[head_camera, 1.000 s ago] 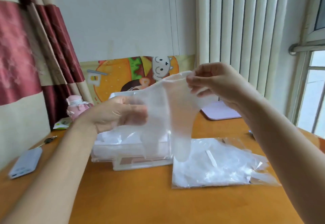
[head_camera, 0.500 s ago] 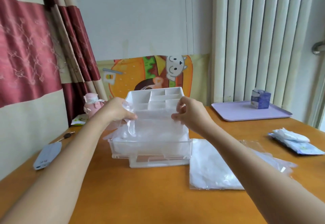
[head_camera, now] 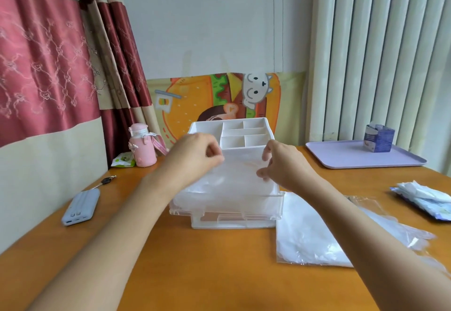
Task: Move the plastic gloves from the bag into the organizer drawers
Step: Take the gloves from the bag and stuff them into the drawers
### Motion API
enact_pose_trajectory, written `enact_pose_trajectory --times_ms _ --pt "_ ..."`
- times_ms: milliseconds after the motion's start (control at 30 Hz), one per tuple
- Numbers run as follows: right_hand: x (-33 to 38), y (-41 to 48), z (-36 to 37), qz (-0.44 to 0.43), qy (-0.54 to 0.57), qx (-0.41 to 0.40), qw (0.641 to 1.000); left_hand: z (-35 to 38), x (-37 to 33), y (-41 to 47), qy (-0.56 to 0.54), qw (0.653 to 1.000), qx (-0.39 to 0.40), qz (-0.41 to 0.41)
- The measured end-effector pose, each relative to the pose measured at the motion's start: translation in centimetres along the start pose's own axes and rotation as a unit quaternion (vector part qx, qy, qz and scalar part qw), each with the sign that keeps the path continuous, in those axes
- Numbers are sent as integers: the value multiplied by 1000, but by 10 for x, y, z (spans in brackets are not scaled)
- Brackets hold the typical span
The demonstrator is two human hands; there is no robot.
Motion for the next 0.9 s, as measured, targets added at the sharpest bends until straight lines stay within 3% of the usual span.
enact_pose_trajectory --times_ms 233,333,500,567,667,900 --pt "3 -3 -2 -3 1 11 1000 64 12 4 51 967 246 -35" --pt "5 -5 -5 -1 12 4 1000 73 15 10 55 954 293 -29" --pt "24 -17 -30 -69 35 -113 991 75 18 14 23 945 323 -43" --pt "38 -21 -34 -124 55 -89 987 71 18 15 12 942 333 -37" --pt "50 -17 -23 -171 43 11 984 65 19 16 20 937 346 -33" --pt "46 -3 23 -184 -139 130 964 58 24 13 74 936 342 -33"
Point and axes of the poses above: each hand's wrist, its own y-axis towards the middle knuckle, its own z-axis out of the palm, x = y × z, the point moved 5 cm from there along y, towards the middle knuckle, and after that the axes turned 1 degree about z, right-handed, at the moved point
